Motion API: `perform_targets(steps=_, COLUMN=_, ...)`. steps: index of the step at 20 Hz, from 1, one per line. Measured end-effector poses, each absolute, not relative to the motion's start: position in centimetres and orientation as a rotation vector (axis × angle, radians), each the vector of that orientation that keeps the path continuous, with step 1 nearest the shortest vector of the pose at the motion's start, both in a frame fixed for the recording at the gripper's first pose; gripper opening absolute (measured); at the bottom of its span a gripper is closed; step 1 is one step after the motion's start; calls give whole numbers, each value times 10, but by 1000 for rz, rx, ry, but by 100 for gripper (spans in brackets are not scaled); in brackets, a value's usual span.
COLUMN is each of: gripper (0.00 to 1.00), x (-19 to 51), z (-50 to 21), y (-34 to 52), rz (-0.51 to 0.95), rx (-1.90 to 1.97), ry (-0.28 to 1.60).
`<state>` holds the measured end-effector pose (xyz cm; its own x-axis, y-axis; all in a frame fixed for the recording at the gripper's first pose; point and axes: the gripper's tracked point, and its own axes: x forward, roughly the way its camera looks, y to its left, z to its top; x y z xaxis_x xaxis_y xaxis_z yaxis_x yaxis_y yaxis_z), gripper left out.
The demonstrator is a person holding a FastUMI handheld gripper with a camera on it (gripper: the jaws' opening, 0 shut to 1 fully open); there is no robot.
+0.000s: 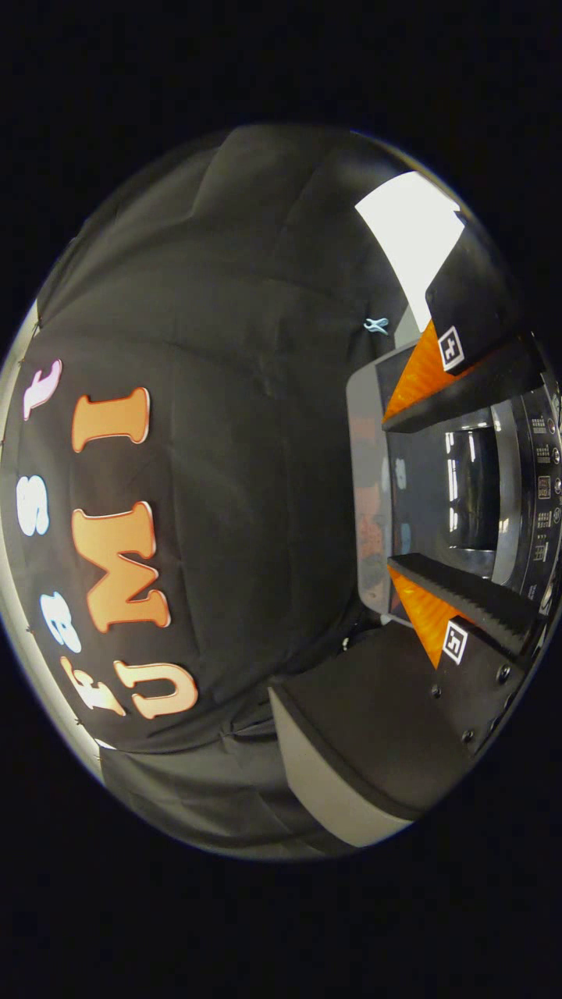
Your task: Put the clothes into the washing machine and then close the washing machine lid.
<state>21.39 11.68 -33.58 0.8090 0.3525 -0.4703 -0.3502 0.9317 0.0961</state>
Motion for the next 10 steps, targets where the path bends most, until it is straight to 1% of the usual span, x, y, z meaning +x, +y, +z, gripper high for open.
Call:
perform_targets(steps=5, gripper=100, x=213, z=-251, y=115, rz=382, rx=17, ry=353)
perform_targets(steps=10, gripper=99, x=195, z=-177, y=102, rz=406, rx=67, ry=235)
